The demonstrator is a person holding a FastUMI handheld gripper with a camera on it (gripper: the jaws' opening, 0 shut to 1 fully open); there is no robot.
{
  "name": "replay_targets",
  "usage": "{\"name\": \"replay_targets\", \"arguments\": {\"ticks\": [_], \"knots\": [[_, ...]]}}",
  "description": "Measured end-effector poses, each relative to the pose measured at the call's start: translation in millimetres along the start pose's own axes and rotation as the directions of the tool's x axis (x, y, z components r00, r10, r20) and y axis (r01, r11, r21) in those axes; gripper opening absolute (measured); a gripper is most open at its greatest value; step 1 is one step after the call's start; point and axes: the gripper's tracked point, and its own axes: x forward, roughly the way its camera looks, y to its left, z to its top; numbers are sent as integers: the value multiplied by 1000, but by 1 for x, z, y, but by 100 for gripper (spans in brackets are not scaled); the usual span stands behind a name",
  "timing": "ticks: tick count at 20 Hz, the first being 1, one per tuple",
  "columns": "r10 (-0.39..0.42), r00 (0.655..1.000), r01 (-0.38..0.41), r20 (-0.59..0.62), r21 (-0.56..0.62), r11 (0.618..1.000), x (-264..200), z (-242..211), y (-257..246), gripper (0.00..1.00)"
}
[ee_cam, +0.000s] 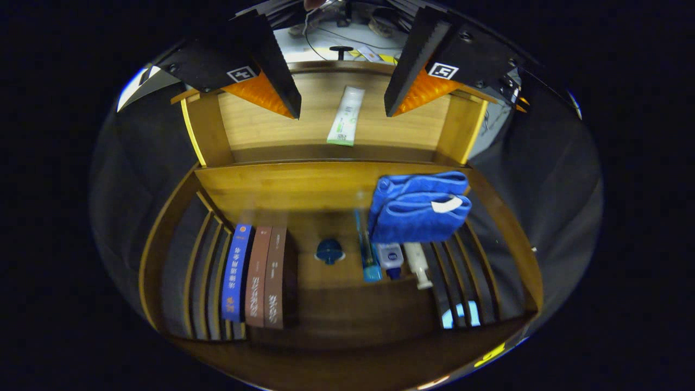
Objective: Pull open the drawer, take out the items inside it, and place them on the countertop above the cabinet.
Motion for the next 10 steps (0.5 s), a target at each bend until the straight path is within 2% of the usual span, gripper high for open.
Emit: {"name": "replay_targets", "arguments": {"ticks": [4,7,10], "knots": [[-26,984,28,-174,9,1000,51,-15,0,98],[3,966,9,-258,45,999,81,-27,14,95],[-35,945,41,-324,12,999,105,-36,17,94]]}}
